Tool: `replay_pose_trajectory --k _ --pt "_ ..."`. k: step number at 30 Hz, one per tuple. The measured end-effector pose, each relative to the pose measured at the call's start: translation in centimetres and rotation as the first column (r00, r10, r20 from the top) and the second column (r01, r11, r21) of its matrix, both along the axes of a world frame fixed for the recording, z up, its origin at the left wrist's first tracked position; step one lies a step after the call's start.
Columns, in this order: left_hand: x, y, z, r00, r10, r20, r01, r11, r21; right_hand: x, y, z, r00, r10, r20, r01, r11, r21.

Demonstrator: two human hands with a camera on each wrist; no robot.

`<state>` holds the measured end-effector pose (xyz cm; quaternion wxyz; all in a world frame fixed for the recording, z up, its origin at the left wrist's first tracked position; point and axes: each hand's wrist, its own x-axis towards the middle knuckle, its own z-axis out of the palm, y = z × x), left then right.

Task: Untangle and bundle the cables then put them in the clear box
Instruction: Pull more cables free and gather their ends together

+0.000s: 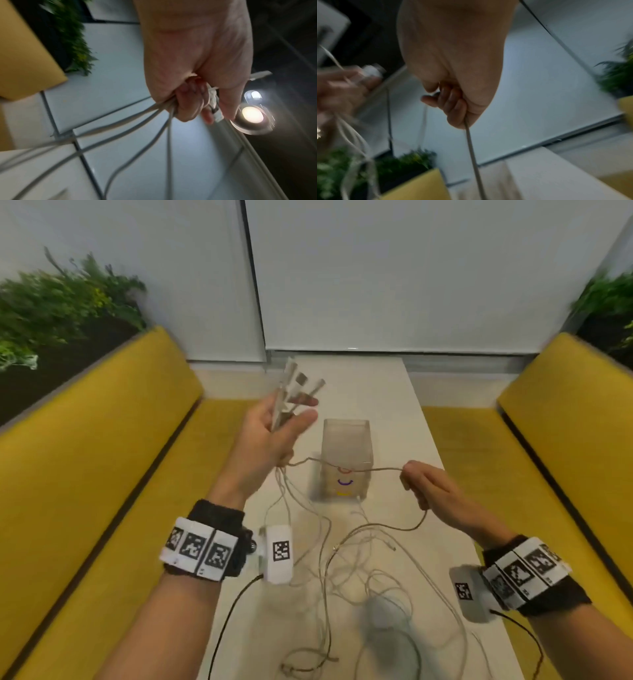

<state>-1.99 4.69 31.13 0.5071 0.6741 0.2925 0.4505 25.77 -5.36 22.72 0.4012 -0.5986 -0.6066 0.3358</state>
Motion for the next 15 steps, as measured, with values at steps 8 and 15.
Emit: replay_pose_trajectory --k 8,15 --pt "4.4 -2.6 -5.4 0.929 -0.193 -0.316 0.175 0.981 -0.084 -3.4 0.3 4.9 0.967 0.244 -0.073 -0.241 0.969 0.053" --pt "0.2 -0.1 -1.2 0.95 0.16 0.268 -0.082 0.956 -0.281 -0.2 -2.1 0.5 0.995 -0.025 -0.092 0.023 0.999 -0.023"
